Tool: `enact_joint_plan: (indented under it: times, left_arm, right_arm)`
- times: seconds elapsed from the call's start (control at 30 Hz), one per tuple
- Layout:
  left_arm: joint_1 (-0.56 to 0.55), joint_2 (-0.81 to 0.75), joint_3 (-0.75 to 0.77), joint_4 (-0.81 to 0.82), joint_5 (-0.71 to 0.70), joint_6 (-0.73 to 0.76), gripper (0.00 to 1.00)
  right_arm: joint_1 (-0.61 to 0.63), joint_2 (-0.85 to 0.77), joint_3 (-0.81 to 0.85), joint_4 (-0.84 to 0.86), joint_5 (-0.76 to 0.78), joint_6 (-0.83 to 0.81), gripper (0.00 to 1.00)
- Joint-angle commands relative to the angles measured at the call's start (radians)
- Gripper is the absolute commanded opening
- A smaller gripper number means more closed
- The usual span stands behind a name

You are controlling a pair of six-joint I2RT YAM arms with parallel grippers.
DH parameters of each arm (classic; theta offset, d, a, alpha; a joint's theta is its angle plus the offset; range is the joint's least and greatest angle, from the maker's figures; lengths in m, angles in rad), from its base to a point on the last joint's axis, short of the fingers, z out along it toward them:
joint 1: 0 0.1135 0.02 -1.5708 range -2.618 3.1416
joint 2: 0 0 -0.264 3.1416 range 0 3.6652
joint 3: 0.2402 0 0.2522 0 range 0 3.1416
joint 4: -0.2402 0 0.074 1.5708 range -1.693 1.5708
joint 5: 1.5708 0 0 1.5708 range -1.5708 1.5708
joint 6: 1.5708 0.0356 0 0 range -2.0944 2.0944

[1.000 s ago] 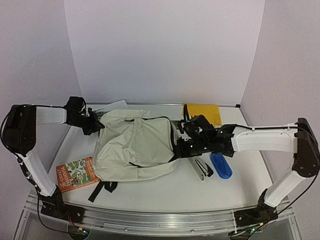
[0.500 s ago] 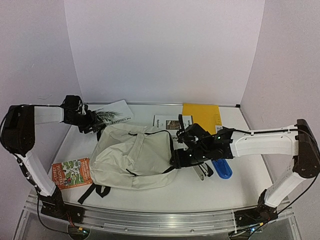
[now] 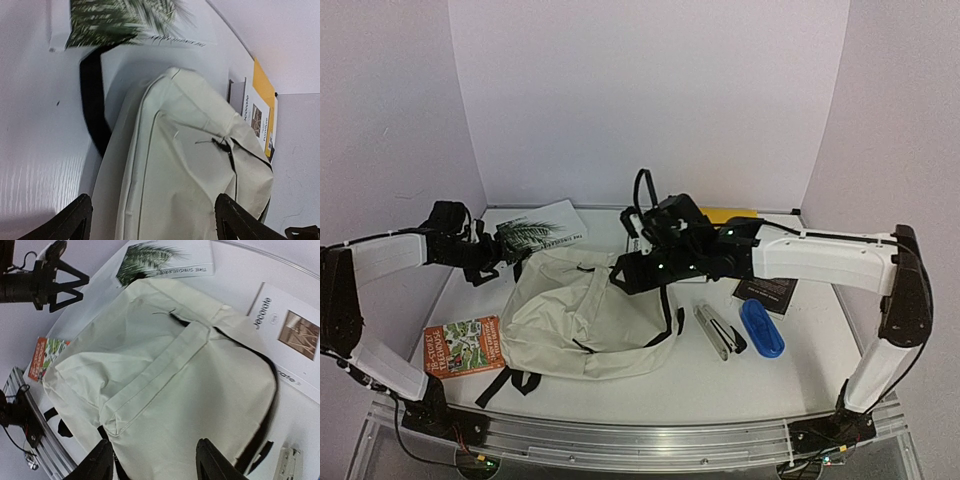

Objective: Pack the student bag
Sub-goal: Adjust the student bag at the center of the board, then unzip the student bag at the center of the board.

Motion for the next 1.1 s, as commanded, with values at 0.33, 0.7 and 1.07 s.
enact_joint_plan:
  times: [0.33,0.7,1.07]
  left_arm:
    - [-0.005,-0.284,-0.257,-0.12,0.091,-0.182,0.69]
    - [-0.008,-0.247,-0.289,-0.064,0.111,-0.196,0.6]
    - [-0.044,-0.197,-0.291,0.016,0.147,-0.201,0.63]
  right_arm:
    - [0.173,0.316,0.157,0.086,-0.264,-0.168,0.4]
    - [0.176,0.431,0.234,0.086,-0.119,-0.185,0.34]
    - [0.184,0.348,0.223,0.086,-0.071,-0.163,0.32]
